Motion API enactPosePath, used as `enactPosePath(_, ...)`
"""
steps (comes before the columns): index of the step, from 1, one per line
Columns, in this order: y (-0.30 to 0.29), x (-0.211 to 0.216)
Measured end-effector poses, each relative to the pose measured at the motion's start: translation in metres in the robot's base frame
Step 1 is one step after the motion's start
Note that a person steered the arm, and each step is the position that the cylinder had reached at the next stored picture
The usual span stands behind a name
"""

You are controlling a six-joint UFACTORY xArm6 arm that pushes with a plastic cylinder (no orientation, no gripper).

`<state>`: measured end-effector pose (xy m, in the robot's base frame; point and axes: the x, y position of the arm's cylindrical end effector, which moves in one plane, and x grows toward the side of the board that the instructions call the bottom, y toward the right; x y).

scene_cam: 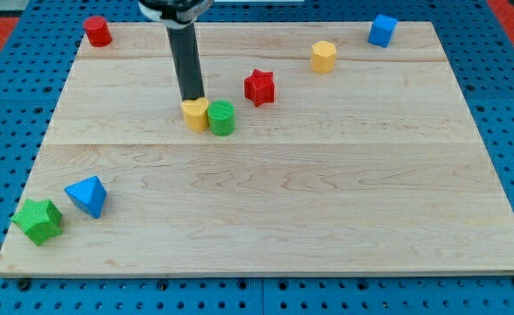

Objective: Align the red star green circle and heart with the diagonal line of blocks

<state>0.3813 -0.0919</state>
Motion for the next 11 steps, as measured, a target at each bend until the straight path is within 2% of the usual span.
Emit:
enactPosePath(1, 0.000, 0.036)
enactPosePath(2, -0.002, 0.054)
enactPosePath(3, 0.007, 0.054)
enactPosePath(4, 0.052, 0.054)
enactPosePath(7, 0.087, 0.043)
enactPosePath(9, 0.049, 0.037)
enactPosePath(10, 0.082, 0.042)
enactPosePath(11, 0.133, 0.078)
